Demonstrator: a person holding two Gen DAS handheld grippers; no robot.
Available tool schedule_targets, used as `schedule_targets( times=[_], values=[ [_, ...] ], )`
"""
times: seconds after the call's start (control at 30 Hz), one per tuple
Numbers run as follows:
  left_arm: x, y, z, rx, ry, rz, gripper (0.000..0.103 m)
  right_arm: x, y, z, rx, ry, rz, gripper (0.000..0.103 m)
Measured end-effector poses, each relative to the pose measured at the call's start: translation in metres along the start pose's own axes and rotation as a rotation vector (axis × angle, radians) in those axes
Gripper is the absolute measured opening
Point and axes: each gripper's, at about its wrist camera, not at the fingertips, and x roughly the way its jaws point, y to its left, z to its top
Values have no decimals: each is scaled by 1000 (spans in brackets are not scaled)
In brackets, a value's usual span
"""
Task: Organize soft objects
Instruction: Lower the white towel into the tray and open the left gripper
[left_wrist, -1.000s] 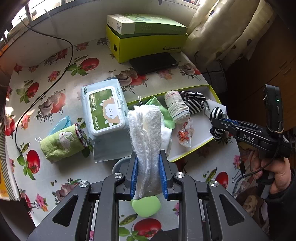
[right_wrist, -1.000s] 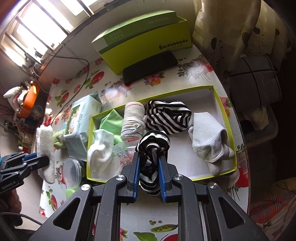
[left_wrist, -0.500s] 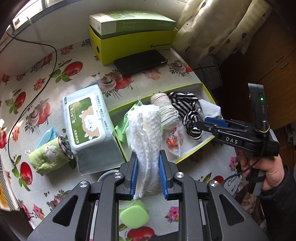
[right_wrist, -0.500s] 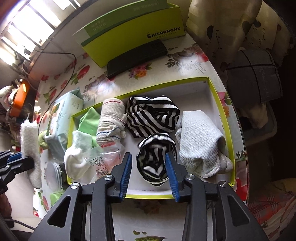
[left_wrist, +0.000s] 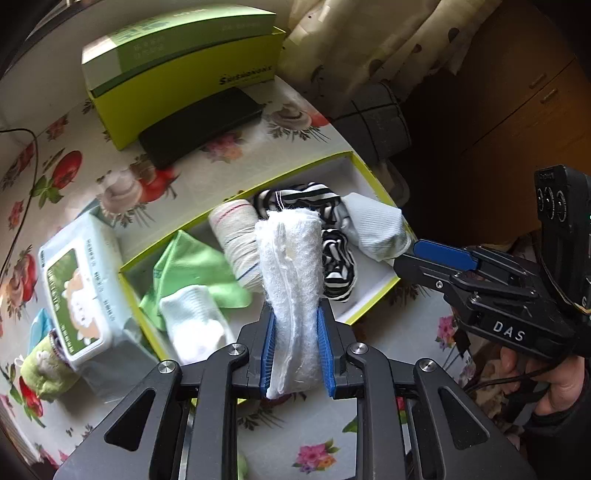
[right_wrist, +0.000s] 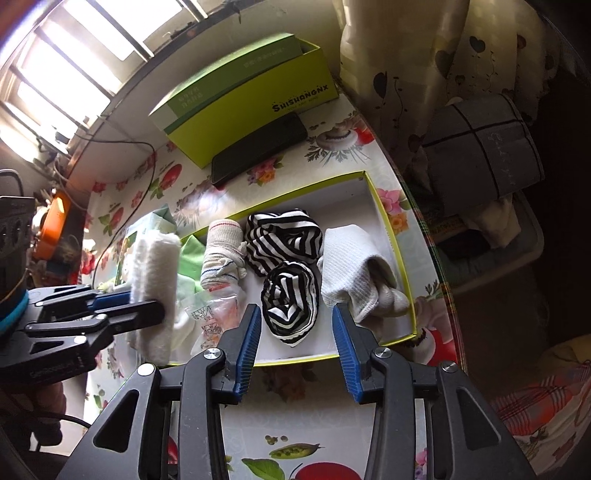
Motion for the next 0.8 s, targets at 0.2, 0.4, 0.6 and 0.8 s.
schedule_targets(
  times=[0.2,0.4,0.6,0.8],
  values=[
    [27,-15,17,14,32,-28,22,-6,-11,-5,30,-5,-3,39],
    [47,-21,28,20,57,-46,24,-5,-17,-8,51,-2,-5,39],
    [57,-18,26,1,94,-70,31,-3,-15,-6,48,-1,-7,39],
    [51,-14,23,-10,80,-78,40,-3,-10,-2,34,-4,-14,39]
  ],
)
